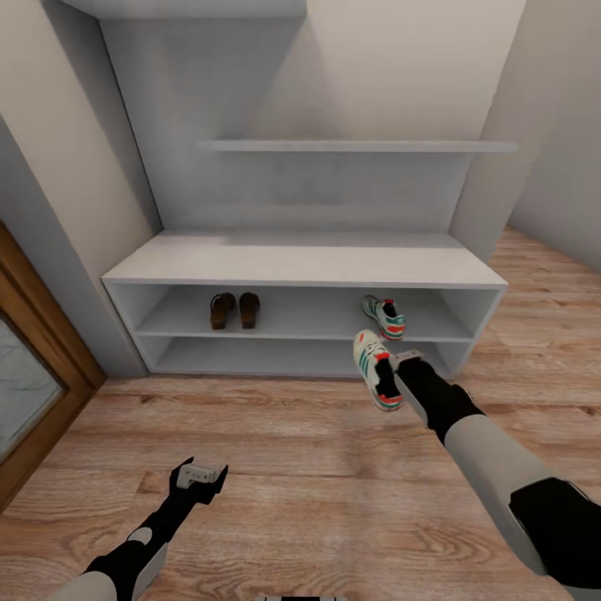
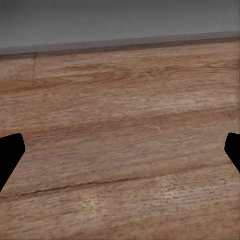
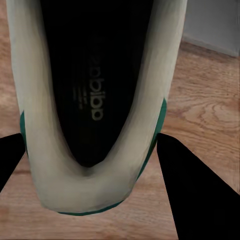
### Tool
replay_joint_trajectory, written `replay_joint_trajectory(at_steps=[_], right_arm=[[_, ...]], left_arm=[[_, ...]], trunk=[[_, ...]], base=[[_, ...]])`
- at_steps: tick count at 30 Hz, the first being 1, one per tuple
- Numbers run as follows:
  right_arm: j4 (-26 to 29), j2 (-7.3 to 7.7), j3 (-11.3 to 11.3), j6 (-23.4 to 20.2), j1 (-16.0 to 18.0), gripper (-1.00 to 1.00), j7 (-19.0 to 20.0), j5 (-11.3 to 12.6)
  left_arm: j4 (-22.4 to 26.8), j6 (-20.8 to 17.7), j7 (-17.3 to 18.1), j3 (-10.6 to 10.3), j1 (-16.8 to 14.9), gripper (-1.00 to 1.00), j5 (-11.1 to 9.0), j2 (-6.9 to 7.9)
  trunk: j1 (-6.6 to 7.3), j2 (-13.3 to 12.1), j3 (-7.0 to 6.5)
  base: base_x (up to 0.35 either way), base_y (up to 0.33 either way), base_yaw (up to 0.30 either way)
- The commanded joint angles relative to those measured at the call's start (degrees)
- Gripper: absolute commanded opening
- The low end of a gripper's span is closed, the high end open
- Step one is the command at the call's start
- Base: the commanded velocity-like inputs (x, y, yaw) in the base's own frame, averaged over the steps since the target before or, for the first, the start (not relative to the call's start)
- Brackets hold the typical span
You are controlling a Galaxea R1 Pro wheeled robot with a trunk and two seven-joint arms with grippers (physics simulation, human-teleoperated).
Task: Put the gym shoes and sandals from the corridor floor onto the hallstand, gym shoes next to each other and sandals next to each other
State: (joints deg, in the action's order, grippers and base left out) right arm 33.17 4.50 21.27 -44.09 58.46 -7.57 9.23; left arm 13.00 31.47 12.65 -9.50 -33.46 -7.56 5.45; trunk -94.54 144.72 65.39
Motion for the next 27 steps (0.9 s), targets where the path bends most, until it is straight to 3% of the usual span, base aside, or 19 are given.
replay_joint_trajectory(at_steps=[1, 4, 9, 15, 27], right_arm=[[0.01, -0.71, -0.01, -0.21, 0.07, -1.00, 0.14, -0.58], [0.04, -2.54, 0.04, -0.41, 0.16, -1.00, 0.42, -0.65], [0.06, -3.37, 0.06, -1.52, 1.85, -1.00, 0.52, -0.70], [1.29, -3.43, 0.01, -3.88, 3.41, -1.00, 0.50, -0.72], [2.14, -3.14, -0.07, -4.33, 3.98, -1.00, 0.45, -0.79]], left_arm=[[0.01, 0.00, 0.00, 0.00, 0.01, 1.00, 0.00, 0.00], [0.01, 0.04, 0.00, 0.00, -0.02, 1.00, 0.00, 0.00], [0.01, 0.08, 0.00, 0.01, 0.02, 1.00, 0.00, -0.01], [0.01, 0.08, 0.02, 0.00, 0.01, 1.00, 0.00, 0.00], [0.01, 0.09, 0.09, 0.00, -0.01, 1.00, 0.00, -0.06]], trunk=[[0.00, 0.00, 0.00], [0.00, 0.00, 0.00], [0.00, 0.00, 0.00], [0.00, 0.00, 0.00], [0.00, 0.00, 0.00]], base=[[0.000, 0.000, 0.000], [0.000, 0.000, 0.000], [0.000, 0.000, 0.000], [0.000, 0.000, 0.000], [0.044, 0.000, 0.000]])
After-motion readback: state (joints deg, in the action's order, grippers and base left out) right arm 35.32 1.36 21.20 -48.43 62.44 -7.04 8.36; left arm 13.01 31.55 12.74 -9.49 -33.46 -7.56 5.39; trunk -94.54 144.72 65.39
